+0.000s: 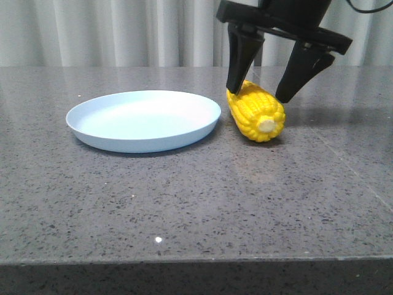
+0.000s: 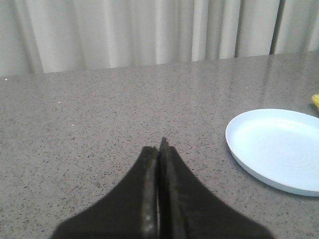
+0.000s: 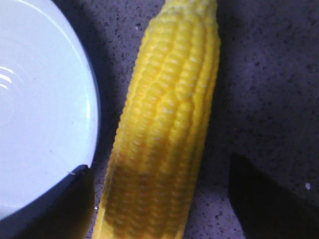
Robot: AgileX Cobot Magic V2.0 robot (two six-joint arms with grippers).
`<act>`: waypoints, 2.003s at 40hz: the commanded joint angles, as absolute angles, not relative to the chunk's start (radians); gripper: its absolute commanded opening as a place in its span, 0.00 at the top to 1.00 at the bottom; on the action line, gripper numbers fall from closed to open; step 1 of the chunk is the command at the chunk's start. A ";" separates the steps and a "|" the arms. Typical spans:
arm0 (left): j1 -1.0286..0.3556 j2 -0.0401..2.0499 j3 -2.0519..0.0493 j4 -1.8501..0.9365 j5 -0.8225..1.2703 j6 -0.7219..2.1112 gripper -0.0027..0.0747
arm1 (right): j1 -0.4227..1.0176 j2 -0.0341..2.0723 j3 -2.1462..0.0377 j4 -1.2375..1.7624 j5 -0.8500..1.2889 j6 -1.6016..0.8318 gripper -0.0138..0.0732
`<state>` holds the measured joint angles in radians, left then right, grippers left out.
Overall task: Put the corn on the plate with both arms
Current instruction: 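Lower the right gripper over the yellow corn cob and close on it, then lift the corn cob with the right gripper and carry it over the plate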
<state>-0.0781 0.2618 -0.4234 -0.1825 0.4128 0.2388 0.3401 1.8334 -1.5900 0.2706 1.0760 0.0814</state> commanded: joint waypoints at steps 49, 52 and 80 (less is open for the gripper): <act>-0.084 0.271 -0.448 -0.194 0.332 0.237 0.99 | 0.645 1.949 -2.073 0.051 1.267 0.367 0.72; -0.084 0.271 -0.448 -0.194 0.332 0.237 0.99 | 0.666 1.998 -2.130 0.051 1.284 0.396 0.72; -0.084 0.271 -0.448 -0.194 0.332 0.237 0.99 | 0.668 2.096 -2.201 0.067 1.328 0.488 0.42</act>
<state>-0.0781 0.2618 -0.4234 -0.1825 0.4123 0.2388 0.6736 2.1587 -2.1645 0.0594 1.2481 0.4852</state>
